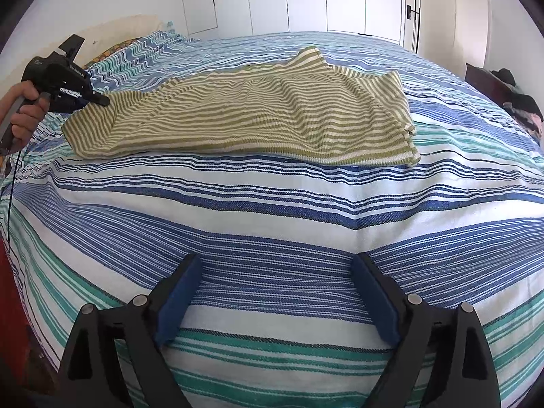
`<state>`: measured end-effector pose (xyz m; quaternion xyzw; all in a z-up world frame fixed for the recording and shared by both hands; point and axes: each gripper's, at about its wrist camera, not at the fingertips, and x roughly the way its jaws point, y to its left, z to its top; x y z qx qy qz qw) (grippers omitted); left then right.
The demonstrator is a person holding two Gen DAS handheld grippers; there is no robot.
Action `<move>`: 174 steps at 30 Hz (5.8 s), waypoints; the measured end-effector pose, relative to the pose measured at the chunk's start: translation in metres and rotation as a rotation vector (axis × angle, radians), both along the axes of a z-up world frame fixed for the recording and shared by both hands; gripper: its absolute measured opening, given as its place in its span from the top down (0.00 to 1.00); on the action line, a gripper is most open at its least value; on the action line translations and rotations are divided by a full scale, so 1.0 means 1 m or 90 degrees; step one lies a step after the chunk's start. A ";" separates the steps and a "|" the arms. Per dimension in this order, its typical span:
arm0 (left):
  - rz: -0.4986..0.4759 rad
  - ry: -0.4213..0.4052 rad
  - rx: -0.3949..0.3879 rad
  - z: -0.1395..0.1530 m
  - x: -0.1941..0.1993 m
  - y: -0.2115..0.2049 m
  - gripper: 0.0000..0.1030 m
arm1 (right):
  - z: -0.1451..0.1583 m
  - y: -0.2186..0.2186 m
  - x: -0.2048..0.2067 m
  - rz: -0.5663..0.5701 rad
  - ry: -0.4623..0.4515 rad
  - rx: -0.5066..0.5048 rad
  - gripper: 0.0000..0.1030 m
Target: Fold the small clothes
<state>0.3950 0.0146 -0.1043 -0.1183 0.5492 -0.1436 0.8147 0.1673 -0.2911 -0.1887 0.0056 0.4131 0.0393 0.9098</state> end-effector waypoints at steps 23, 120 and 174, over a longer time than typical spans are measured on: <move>-0.201 -0.080 0.005 0.034 -0.025 -0.227 0.25 | 0.018 -0.016 0.006 0.040 0.050 0.077 0.11; -0.073 -0.128 -0.157 0.131 0.055 -0.083 0.79 | 0.210 -0.084 0.261 0.144 -0.032 0.423 0.85; -0.007 -0.168 0.254 0.107 -0.297 -0.055 0.01 | 0.233 0.100 -0.083 0.025 0.064 -0.080 0.01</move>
